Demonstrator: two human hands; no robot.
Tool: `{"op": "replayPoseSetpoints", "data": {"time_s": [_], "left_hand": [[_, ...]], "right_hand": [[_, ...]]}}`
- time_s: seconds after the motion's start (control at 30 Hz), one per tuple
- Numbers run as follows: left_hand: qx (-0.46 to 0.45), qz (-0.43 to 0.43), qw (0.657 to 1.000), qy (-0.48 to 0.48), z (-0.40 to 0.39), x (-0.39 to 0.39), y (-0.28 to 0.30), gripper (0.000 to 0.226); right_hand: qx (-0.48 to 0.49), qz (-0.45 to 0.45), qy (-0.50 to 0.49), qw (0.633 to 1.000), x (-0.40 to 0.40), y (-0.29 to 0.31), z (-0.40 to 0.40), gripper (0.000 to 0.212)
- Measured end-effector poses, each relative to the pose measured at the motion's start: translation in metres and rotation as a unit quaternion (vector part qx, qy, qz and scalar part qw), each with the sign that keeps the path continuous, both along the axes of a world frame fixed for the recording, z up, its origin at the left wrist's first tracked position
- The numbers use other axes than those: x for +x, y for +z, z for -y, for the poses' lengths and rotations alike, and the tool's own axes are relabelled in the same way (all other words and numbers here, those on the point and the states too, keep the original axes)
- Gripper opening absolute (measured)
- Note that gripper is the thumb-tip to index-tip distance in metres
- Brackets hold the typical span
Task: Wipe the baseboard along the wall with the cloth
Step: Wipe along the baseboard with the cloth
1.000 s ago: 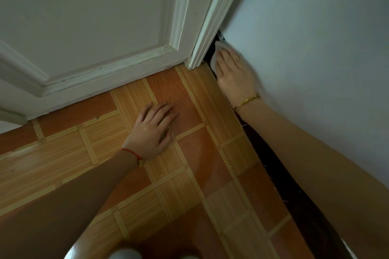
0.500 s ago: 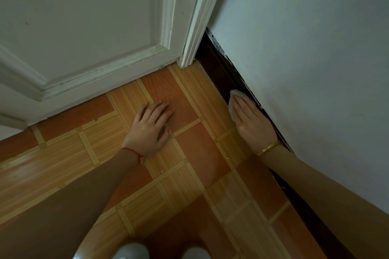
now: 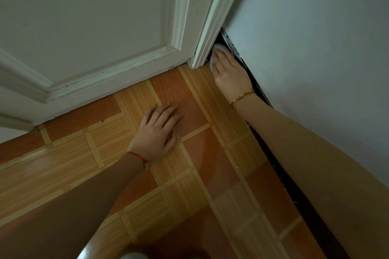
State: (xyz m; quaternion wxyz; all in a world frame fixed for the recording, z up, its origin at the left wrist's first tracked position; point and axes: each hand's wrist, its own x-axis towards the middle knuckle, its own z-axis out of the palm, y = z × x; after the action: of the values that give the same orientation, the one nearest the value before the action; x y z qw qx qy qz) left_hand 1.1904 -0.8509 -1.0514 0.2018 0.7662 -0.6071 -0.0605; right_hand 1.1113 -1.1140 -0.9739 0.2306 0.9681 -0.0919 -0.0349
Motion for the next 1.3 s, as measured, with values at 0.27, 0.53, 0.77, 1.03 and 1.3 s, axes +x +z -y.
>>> {"op": "replayPoseSetpoints", "data": {"time_s": [0.27, 0.53, 0.77, 1.03, 1.3], "left_hand": [[0.008, 0.001, 1.0, -0.005, 0.0, -0.001, 0.002, 0.051], [0.014, -0.006, 1.0, -0.006, -0.001, -0.002, 0.003, 0.054], [0.014, -0.004, 1.0, -0.005, -0.001, -0.002, 0.002, 0.055], [0.026, 0.004, 1.0, -0.008, 0.0, -0.001, 0.002, 0.055], [0.031, 0.0, 0.999, -0.007, -0.001, -0.002, 0.006, 0.056]], "right_hand": [[-0.055, 0.035, 0.027, 0.997, -0.088, 0.011, -0.023, 0.035], [-0.036, -0.018, -0.016, 0.999, -0.173, 0.019, -0.059, 0.037], [-0.079, -0.023, 0.01, 0.997, -0.138, 0.016, -0.046, 0.035], [0.049, 0.008, -0.097, 0.994, -0.061, 0.021, -0.035, 0.037], [-0.03, 0.034, -0.041, 0.998, -0.155, 0.026, -0.057, 0.039]]}}
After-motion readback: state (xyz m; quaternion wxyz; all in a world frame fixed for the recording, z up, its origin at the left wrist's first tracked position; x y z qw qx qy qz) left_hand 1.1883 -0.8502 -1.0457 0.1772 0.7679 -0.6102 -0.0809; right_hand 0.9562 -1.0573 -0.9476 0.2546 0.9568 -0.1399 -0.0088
